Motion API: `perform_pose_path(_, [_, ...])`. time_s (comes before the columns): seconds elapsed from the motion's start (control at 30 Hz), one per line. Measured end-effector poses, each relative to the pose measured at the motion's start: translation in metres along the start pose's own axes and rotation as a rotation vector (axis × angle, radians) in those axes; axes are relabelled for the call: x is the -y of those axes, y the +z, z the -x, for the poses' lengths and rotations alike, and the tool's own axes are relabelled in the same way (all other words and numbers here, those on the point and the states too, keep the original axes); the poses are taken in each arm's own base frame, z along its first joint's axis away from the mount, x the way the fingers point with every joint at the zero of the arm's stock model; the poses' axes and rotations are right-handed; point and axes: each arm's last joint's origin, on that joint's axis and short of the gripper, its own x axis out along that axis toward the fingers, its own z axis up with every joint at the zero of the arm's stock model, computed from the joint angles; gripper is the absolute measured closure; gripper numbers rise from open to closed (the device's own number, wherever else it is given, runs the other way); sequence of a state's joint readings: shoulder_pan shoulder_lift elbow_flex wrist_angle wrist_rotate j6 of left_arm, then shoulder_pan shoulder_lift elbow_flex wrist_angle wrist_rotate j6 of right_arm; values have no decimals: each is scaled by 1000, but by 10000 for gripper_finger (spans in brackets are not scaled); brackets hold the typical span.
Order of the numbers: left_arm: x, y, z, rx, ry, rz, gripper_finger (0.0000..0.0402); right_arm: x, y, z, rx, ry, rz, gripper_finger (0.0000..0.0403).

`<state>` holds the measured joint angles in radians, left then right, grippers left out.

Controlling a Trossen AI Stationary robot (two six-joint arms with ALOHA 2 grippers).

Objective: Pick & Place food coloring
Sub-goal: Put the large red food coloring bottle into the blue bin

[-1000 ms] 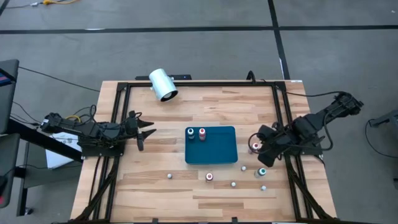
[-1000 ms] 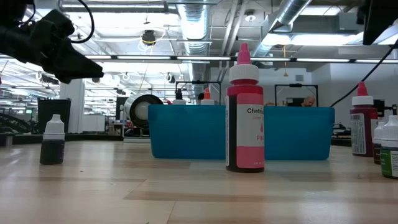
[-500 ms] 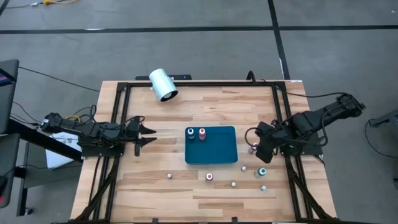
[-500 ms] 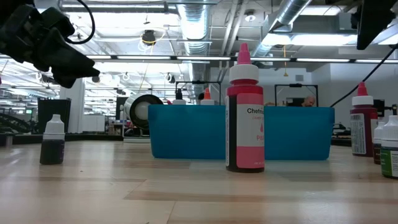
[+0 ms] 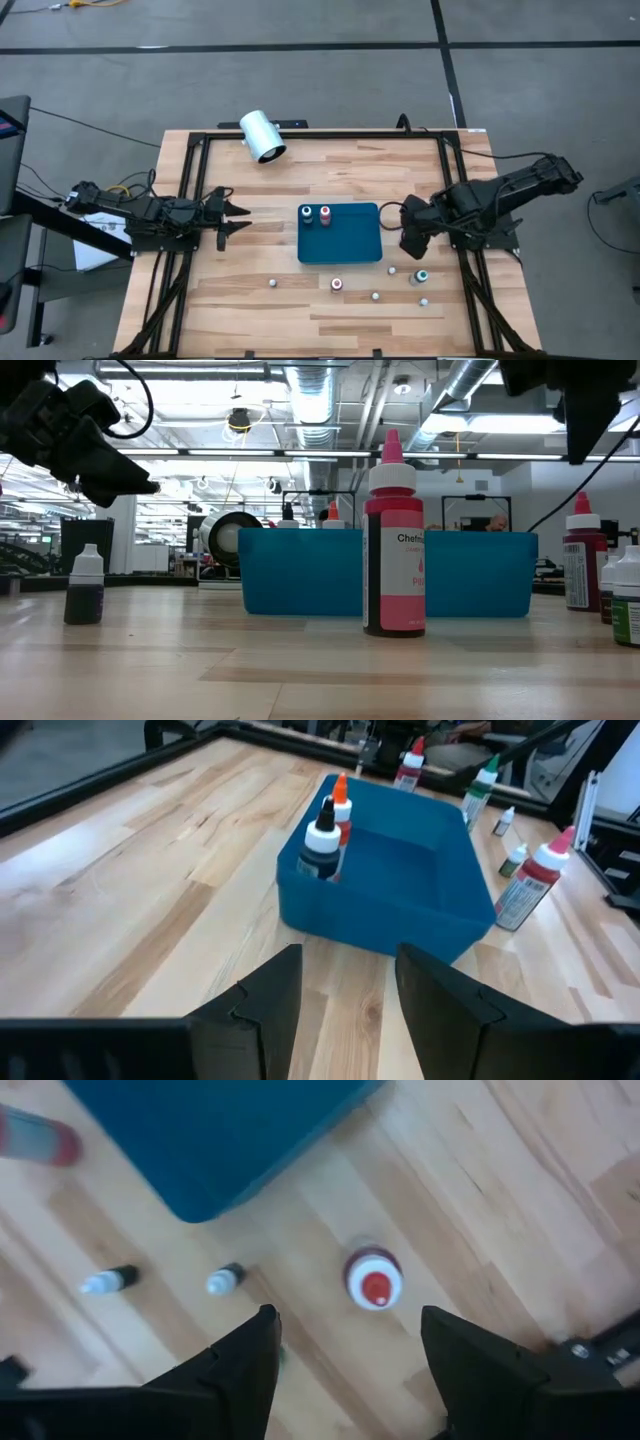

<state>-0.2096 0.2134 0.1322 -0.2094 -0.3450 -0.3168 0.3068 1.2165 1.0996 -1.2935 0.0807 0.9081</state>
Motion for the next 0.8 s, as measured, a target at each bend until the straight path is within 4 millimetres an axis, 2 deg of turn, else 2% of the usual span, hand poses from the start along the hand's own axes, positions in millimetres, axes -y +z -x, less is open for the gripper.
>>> perform_pose_path(0.27, [0, -1, 0, -10, 3, 16, 248, -7, 13, -23, -82, -104, -24, 163])
perform_pose_path(0.5, [0, -1, 0, -13, -7, 24, 248, -10, 13, -38, -173, -212, -14, 163])
perform_pose_path(0.8, [0, -1, 0, -18, -22, 32, 248, -15, 16, -53, -204, -248, 8, 163])
